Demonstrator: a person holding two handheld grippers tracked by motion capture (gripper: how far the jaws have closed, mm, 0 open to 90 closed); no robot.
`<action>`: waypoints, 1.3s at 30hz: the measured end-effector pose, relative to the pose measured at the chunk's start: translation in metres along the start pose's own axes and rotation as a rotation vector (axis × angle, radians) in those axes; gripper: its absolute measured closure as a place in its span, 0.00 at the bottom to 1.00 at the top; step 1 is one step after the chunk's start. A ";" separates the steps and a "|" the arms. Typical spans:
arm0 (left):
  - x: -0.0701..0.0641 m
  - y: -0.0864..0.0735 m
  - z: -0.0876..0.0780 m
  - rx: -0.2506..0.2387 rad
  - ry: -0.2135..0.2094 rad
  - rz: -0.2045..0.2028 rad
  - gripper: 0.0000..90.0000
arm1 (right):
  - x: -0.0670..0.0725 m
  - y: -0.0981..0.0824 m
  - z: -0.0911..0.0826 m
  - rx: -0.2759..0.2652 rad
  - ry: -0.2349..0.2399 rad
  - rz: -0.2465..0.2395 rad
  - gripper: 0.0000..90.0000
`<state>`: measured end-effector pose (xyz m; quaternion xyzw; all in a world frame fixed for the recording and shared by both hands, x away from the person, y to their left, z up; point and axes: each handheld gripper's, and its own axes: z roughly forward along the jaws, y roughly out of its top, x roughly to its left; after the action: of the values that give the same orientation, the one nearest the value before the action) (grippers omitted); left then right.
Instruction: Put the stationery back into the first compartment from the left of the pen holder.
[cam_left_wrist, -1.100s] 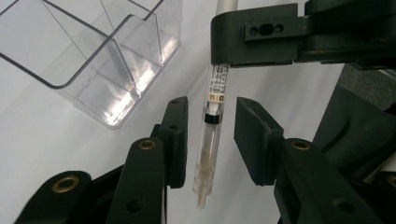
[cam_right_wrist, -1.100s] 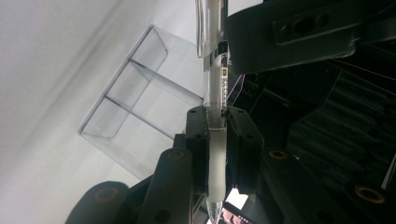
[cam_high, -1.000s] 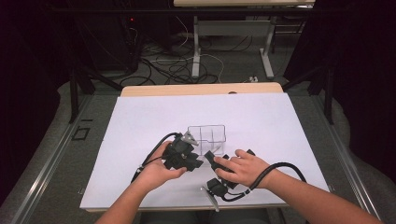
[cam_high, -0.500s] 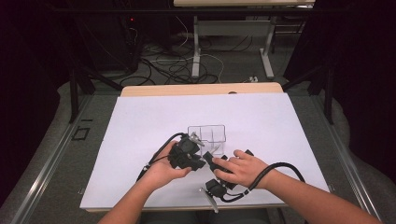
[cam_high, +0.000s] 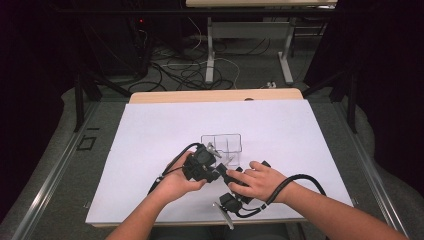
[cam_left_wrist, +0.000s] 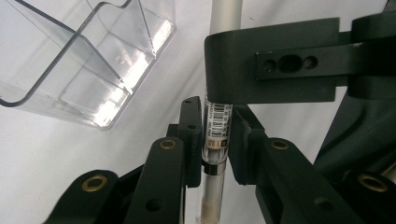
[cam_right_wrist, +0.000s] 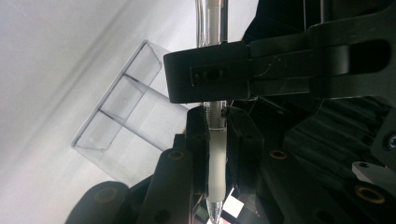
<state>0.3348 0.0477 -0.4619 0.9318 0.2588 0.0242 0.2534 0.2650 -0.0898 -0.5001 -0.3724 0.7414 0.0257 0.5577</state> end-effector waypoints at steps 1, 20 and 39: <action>0.000 0.000 0.000 0.002 -0.001 0.003 0.87 | 0.000 0.000 0.000 0.002 0.001 0.000 0.89; 0.005 -0.003 -0.005 -0.012 0.011 -0.049 0.88 | -0.005 -0.007 0.001 0.005 0.002 0.060 0.79; 0.027 -0.005 -0.030 -0.128 0.029 -0.123 0.88 | -0.015 -0.027 -0.005 0.000 0.051 0.361 0.58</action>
<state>0.3506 0.0790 -0.4405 0.8957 0.3170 0.0386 0.3095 0.2776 -0.1036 -0.4752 -0.2338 0.8101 0.1161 0.5249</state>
